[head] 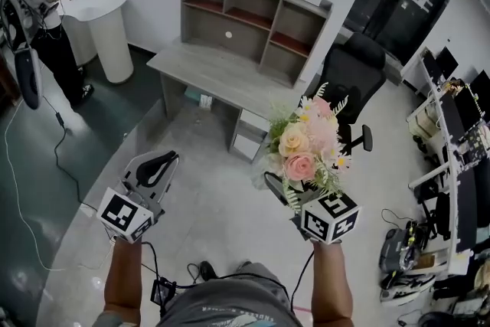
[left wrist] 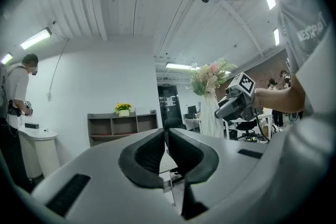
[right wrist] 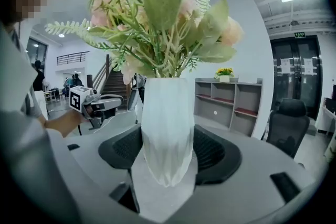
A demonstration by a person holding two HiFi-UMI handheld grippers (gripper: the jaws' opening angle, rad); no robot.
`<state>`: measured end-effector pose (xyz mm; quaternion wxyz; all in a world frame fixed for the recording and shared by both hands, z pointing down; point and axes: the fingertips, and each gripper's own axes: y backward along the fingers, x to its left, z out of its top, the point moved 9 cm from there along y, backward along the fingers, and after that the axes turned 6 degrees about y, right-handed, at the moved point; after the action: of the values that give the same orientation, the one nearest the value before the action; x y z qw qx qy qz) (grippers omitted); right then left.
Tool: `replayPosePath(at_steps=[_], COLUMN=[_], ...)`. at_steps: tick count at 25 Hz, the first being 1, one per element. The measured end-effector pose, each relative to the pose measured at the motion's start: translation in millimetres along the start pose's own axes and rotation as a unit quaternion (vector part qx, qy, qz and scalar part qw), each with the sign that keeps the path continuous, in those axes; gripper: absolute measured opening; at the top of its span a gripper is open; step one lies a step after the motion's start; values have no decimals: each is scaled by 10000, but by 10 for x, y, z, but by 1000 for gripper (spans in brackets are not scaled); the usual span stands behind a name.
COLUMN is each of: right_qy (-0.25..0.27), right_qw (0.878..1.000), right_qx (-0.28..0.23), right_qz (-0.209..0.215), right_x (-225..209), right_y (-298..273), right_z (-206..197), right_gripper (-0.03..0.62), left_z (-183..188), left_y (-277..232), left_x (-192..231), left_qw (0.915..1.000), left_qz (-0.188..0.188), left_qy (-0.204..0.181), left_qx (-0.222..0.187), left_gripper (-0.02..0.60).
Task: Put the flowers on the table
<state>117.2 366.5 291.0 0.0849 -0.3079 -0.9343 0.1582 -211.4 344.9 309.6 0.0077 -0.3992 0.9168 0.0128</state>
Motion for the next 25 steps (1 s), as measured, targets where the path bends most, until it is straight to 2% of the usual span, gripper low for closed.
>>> replayPosePath(at_steps=[10,25], right_qy=[106,309], right_qw=[9994,9966], right_qx=[301,512], right_qz=[161,565], right_x=[-346,-1404], right_y=[-173,-475], right_z=[-115,-175], right_gripper=[316,316], left_z=[-128,-131], left_y=[-314,-1213], left_x=[-44,-120], left_qw=[9998,9986], left_qz=[79,457], left_qy=[31,-77], left_qx=[156,253], left_gripper=[38,37])
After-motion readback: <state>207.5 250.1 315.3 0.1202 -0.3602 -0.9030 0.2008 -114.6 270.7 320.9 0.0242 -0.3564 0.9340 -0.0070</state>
